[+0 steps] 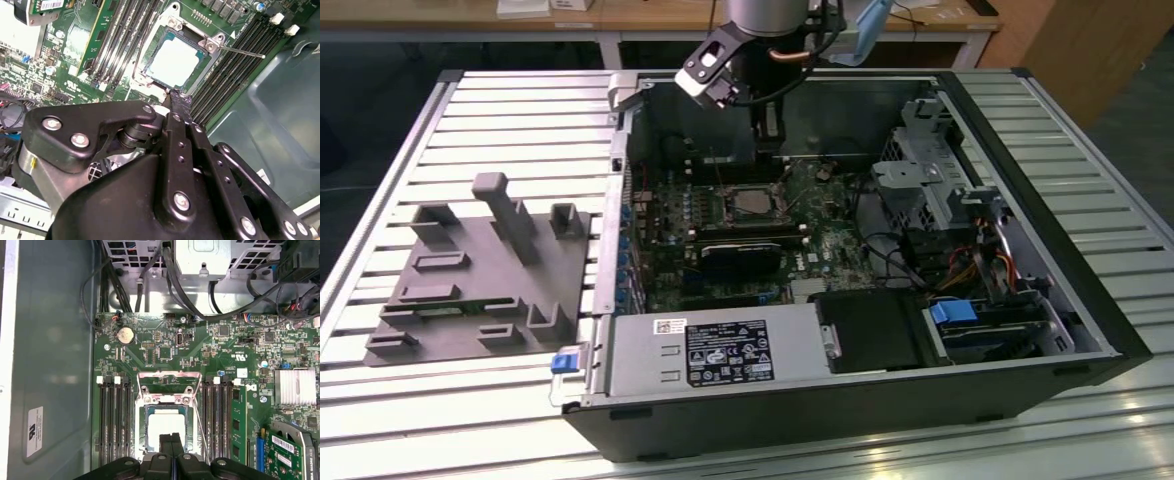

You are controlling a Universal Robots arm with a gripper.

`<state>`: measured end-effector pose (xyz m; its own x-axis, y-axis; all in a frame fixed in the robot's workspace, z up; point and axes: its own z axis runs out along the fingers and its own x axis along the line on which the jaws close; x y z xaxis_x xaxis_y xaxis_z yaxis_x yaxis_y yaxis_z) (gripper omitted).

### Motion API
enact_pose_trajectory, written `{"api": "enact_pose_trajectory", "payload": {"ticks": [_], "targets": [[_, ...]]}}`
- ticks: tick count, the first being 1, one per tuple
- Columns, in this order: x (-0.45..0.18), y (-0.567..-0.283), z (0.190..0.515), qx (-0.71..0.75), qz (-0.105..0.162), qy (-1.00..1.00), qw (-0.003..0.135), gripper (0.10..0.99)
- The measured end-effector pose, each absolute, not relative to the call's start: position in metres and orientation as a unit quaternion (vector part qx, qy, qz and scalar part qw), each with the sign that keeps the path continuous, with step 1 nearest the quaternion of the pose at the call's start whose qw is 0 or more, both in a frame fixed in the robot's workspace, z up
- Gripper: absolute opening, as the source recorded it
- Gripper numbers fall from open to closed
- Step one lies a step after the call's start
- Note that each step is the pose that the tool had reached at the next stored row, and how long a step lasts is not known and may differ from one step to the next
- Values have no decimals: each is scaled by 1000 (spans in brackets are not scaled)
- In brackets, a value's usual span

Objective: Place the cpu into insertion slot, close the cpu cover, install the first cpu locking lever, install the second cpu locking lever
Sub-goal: 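Close the cpu cover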

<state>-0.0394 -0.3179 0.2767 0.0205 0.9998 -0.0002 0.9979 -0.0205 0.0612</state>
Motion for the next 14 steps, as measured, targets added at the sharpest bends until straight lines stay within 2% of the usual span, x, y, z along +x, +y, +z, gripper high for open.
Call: {"api": "enact_pose_trajectory", "payload": {"ticks": [14], "targets": [[-25, -318, 277, 714, 21, 700, 22, 102]]}}
